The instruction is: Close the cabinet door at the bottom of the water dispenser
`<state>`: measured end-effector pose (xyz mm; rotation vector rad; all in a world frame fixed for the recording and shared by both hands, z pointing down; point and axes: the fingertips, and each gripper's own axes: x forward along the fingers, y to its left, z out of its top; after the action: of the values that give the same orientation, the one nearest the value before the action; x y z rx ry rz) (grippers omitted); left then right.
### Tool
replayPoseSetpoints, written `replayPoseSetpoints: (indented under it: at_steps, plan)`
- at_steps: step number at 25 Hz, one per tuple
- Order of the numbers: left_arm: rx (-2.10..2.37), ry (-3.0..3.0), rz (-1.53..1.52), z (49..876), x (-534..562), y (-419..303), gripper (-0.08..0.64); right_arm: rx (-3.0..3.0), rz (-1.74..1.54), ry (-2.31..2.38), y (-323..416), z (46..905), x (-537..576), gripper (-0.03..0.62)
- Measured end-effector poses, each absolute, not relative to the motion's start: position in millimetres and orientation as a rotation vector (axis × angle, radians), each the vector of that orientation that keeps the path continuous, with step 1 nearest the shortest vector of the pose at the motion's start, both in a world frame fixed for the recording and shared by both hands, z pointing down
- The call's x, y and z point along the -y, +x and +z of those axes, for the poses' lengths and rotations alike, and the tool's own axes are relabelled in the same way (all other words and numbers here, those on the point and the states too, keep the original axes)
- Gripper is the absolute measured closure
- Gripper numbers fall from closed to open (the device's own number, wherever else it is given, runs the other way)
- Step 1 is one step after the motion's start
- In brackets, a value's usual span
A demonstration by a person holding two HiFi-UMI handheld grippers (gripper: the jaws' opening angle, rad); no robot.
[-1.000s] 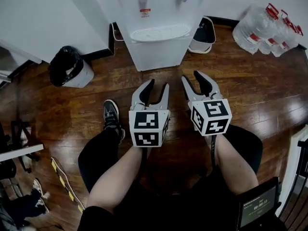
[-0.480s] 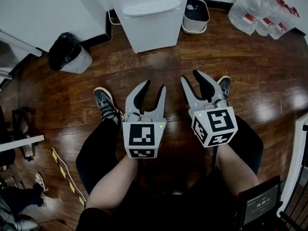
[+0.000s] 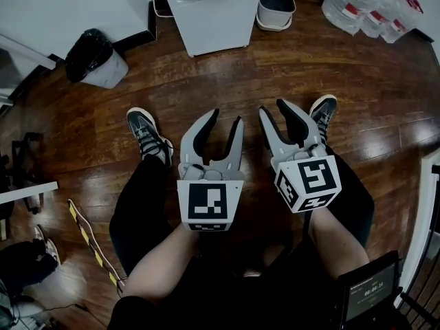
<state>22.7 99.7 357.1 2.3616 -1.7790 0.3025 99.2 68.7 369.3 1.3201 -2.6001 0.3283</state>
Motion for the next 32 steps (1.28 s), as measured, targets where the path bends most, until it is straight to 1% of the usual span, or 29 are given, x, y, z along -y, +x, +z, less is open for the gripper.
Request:
replayPoseSetpoints:
  at_steps: [9,12,16,27,32]
  plan:
    - [1.782,2.387,0.259,351.3,-116.0,26.4,0.390,2.660,0.256,1.289,86.7,365.8,-96.0,0.443]
    - [1.777,2.395,0.262,345.1,-115.3,25.5,0.390,2.684,0.241,1.275,81.4,358.8,-96.2,0.463]
    - [1.783,2.393,0.256,343.5,-112.1,22.1,0.390,2.708,0.234,1.263,77.3,352.2,-92.9,0.469]
    - [1.776,2.395,0.272,348.2,-111.1,29.8,0.390,2.709,0.236,1.281,88.9,353.1,-93.7,0.492]
    - [1.767,2.403,0.277,349.0,-110.8,33.3,0.390,2.714,0.245,1.291,92.6,351.9,-93.4,0.492]
